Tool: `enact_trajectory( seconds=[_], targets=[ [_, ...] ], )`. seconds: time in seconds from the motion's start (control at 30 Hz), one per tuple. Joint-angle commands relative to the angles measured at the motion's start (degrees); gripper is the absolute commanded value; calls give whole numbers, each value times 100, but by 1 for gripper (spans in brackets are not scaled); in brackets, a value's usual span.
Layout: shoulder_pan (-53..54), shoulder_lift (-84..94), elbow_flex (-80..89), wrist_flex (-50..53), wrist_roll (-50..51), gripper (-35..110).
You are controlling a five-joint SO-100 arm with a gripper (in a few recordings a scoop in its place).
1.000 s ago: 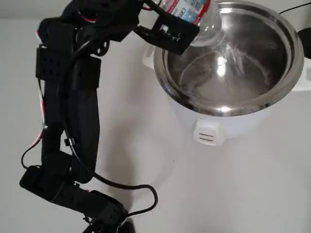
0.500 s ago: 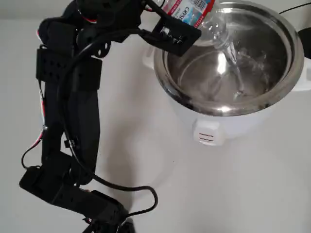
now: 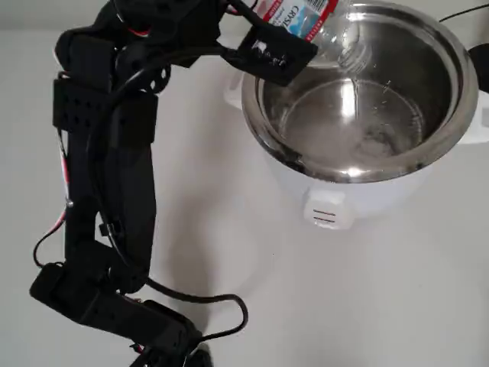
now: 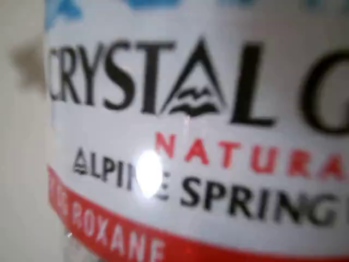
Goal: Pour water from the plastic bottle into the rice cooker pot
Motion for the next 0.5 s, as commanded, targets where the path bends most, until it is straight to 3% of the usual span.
enact_trajectory(
  seconds=[0.0, 0.47],
  targets=[
    [79, 457, -439, -88, 79, 7],
    [149, 387, -422, -79, 97, 7]
  ],
)
